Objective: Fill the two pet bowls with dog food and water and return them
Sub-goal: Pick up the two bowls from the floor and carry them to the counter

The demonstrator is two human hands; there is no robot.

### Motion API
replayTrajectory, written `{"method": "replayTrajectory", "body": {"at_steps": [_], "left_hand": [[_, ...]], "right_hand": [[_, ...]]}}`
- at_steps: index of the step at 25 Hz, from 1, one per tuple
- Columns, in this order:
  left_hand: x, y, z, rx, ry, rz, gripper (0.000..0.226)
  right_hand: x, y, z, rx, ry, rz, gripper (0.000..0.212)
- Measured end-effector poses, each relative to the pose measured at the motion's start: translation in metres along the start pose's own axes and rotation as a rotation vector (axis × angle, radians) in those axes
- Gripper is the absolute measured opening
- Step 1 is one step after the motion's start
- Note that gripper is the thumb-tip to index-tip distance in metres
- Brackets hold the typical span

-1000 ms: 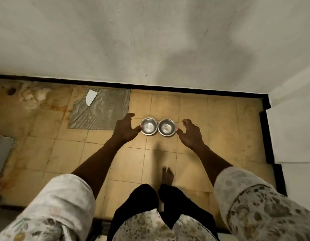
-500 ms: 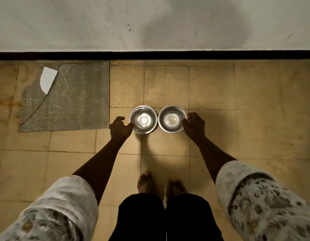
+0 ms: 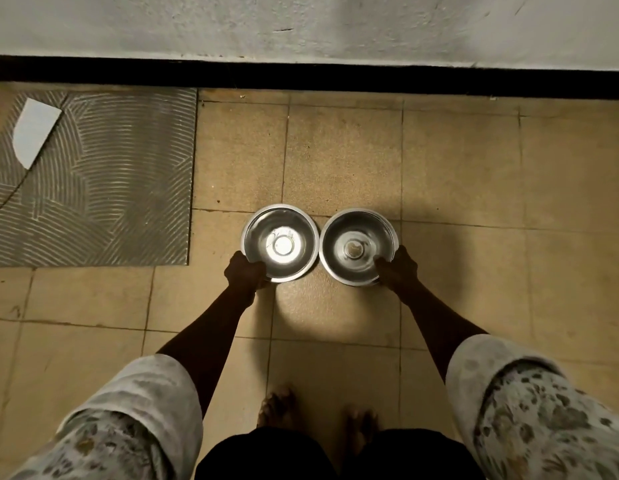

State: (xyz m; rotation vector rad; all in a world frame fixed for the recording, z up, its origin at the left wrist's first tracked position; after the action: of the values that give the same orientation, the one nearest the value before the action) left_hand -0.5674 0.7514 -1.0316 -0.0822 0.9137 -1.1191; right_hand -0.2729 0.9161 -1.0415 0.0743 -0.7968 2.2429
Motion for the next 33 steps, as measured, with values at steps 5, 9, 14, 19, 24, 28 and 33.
{"method": "replayTrajectory", "body": {"at_steps": [5, 9, 14, 19, 24, 28, 33], "left_hand": [[-0.019, -0.029, 0.038, -0.004, 0.055, 0.004, 0.038], [-0.072, -0.089, 0.126, 0.005, 0.057, 0.069, 0.041], [-0.163, -0.182, 0.274, 0.025, 0.082, 0.142, 0.035], [-0.245, -0.258, 0.421, 0.064, 0.162, 0.168, 0.046], [-0.287, -0.293, 0.518, 0.178, 0.247, 0.174, 0.038], [-0.304, -0.292, 0.547, 0.327, 0.320, 0.064, 0.041], [-0.331, -0.275, 0.564, 0.525, 0.434, -0.129, 0.045]], "right_hand": [[0.000, -0.018, 0.047, 0.034, 0.041, -0.181, 0.053], [0.003, -0.077, 0.151, 0.042, 0.049, -0.282, 0.051], [0.019, -0.180, 0.326, 0.052, 0.044, -0.359, 0.052], [0.019, -0.273, 0.488, 0.086, 0.018, -0.410, 0.049], [-0.010, -0.335, 0.598, 0.022, 0.010, -0.509, 0.043], [-0.055, -0.352, 0.652, -0.068, 0.066, -0.660, 0.043], [-0.113, -0.341, 0.711, -0.221, 0.145, -0.838, 0.037]]}}
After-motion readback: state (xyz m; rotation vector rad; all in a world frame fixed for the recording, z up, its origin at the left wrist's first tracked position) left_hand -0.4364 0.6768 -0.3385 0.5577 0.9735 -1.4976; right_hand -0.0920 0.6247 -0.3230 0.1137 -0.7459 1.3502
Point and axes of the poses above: each hand's wrist, its own z-axis away from the middle knuckle, its own y-axis out of the palm, x = y × z, the point moved 4 cm from there along -z, towards the middle knuckle, and after that the axes turned 14 degrees about y, right-handed, at the moved point
